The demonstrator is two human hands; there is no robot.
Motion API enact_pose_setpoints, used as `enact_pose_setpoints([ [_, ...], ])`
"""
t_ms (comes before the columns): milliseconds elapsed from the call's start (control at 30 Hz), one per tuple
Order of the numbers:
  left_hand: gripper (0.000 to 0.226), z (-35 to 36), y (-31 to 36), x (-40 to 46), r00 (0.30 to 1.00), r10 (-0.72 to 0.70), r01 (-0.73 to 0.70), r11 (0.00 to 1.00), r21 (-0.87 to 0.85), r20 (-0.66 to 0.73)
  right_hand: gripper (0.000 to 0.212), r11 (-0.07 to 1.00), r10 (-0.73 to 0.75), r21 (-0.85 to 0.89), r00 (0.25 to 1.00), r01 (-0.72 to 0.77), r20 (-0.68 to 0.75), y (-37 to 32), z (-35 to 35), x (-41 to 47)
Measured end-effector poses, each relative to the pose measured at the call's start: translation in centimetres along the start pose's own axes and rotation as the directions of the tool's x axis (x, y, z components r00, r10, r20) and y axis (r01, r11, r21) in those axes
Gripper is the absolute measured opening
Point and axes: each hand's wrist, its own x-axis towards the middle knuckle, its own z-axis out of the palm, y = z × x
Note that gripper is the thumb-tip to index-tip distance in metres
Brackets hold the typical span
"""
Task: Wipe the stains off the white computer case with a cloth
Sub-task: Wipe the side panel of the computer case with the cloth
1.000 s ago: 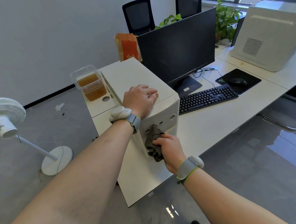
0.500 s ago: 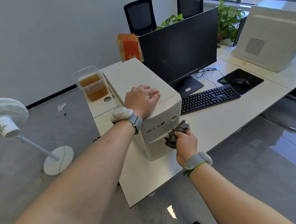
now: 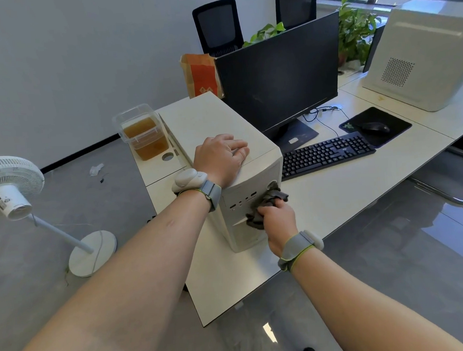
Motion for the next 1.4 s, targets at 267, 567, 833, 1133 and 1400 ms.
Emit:
enact_pose_setpoints([
  [267,0.031,0.1,-0.1,0.0,1.0,0.003,-0.003,1.0,0.002,0.001,0.025,0.993,-0.03,0.113,0.998,0.035,-0.046,-2.0,-1.3,0.7],
  [567,0.032,0.2,-0.1,0.1,1.0,0.007,-0.007,1.0,0.003,-0.006,0.027,0.986,-0.164,0.0,0.985,0.164,-0.056,-2.2,-0.4,-1.0],
  [833,0.032,0.2,-0.3,0.3,1.0,0.008,-0.008,1.0,0.002,-0.016,0.021,0.985,-0.165,-0.064,0.985,0.163,-0.041,-2.3,-0.4,-1.0],
  [1133,0.032,0.4,-0.1,0.2,0.999,0.018,-0.017,1.0,0.007,-0.031,0.02,0.99,-0.01,-0.136,0.998,0.019,0.069,0.2,0.0,-2.1],
  [1400,0.031,0.3,-0.2,0.3,1.0,0.007,-0.007,1.0,0.005,-0.015,0.023,0.992,0.004,-0.126,0.997,0.005,0.073,0.4,0.4,-1.8],
])
